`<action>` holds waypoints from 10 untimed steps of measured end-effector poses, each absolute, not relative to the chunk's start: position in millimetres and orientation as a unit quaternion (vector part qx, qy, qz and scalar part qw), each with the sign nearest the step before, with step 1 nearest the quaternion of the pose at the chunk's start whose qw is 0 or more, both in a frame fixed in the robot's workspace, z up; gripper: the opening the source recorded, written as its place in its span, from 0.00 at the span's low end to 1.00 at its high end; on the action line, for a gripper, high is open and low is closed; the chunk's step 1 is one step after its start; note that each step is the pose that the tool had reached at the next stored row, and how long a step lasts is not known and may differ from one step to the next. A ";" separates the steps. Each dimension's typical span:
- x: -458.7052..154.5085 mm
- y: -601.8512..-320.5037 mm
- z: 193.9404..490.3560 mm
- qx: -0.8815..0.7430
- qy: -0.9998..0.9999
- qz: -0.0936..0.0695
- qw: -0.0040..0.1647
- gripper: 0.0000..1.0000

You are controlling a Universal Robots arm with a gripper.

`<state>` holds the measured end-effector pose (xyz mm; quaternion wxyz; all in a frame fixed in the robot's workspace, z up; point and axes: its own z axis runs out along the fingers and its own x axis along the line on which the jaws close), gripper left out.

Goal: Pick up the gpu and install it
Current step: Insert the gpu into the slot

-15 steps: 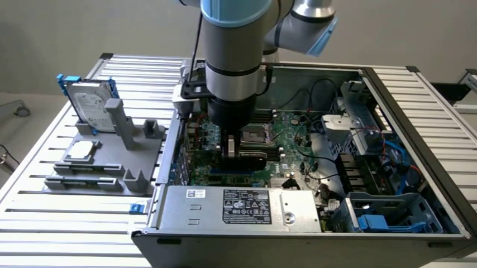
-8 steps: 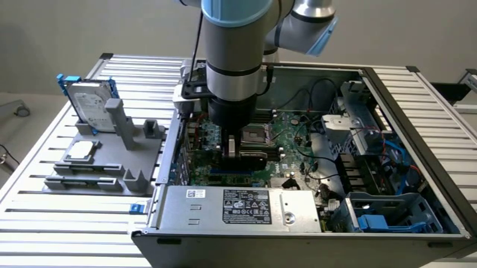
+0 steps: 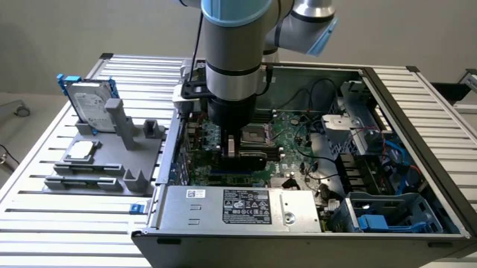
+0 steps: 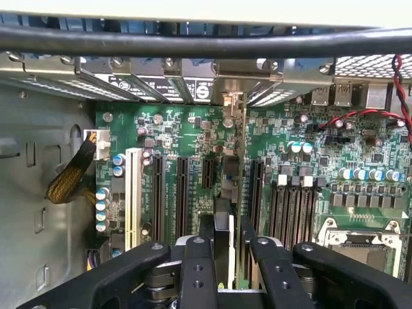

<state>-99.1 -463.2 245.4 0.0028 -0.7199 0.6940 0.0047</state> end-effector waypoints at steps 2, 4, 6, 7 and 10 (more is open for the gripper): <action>-95.9 -462.7 251.3 -0.720 0.694 0.006 0.003 0.26; -94.2 -462.8 253.5 -0.720 0.694 0.005 0.003 0.26; -94.2 -463.1 254.2 -0.720 0.694 0.005 0.002 0.26; -94.2 -463.1 254.2 -0.720 0.694 0.005 0.002 0.26; -94.2 -463.1 254.2 -0.720 0.694 0.005 0.002 0.26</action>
